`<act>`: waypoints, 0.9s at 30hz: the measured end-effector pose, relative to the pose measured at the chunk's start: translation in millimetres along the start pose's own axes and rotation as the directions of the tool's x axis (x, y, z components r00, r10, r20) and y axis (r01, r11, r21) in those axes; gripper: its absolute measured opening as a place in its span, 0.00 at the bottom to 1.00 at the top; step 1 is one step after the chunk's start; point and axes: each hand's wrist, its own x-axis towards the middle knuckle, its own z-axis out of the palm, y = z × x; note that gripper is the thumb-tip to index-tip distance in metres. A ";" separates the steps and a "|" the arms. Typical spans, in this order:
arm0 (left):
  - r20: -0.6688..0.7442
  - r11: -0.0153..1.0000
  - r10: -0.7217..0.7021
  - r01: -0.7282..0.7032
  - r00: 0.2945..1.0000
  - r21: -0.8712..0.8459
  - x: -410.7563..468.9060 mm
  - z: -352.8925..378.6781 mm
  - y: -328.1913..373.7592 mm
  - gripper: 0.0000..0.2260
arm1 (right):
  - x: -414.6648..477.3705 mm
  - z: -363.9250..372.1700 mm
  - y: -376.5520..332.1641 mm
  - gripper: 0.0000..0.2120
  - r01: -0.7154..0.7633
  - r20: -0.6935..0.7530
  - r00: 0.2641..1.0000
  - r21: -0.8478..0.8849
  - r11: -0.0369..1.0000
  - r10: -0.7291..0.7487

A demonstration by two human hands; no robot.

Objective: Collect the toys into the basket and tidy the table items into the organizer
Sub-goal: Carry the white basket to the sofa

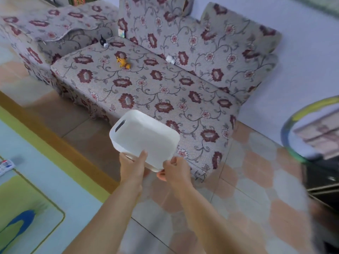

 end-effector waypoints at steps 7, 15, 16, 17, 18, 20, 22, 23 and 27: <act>0.065 0.999 0.027 -0.026 0.997 -0.025 19.3 47.7 14.3 0.15 | 25.1 -33.0 -19.9 0.08 -0.003 0.026 1.000 0.048 0.999 0.002; 0.072 0.994 0.107 -0.107 0.992 0.003 76.3 86.0 73.3 0.18 | 95.2 -55.3 -87.3 0.12 0.066 0.042 0.997 0.036 0.997 -0.068; 0.070 0.993 0.113 -0.114 0.991 0.016 84.8 88.9 82.9 0.20 | 105.6 -57.2 -98.5 0.10 0.087 0.033 0.996 0.022 0.996 -0.088; 0.069 0.993 0.113 -0.116 0.991 0.031 93.2 92.3 91.7 0.22 | 115.4 -59.3 -108.8 0.08 0.110 0.022 0.994 0.013 0.994 -0.110; 0.066 0.994 0.100 -0.103 0.993 0.042 100.3 95.5 98.9 0.25 | 124.1 -61.8 -117.3 0.07 0.132 0.012 0.991 0.008 0.991 -0.132; 0.071 0.996 0.079 -0.082 0.994 0.039 110.7 103.5 110.4 0.28 | 140.2 -66.3 -131.7 0.06 0.180 -0.001 0.984 -0.035 0.983 -0.180; 0.060 0.996 0.077 -0.079 0.995 0.036 121.4 115.5 119.3 0.26 | 162.5 -71.3 -141.5 0.07 0.219 -0.005 0.975 -0.144 0.965 -0.222; 0.050 0.996 0.079 -0.082 0.996 0.041 126.7 121.6 122.7 0.25 | 173.0 -73.1 -144.8 0.08 0.248 -0.004 0.967 -0.207 0.947 -0.254; 0.018 0.994 0.069 -0.070 0.997 0.080 158.6 149.7 135.8 0.24 | 220.6 -74.8 -163.1 0.10 0.326 0.019 0.940 -0.350 0.878 -0.342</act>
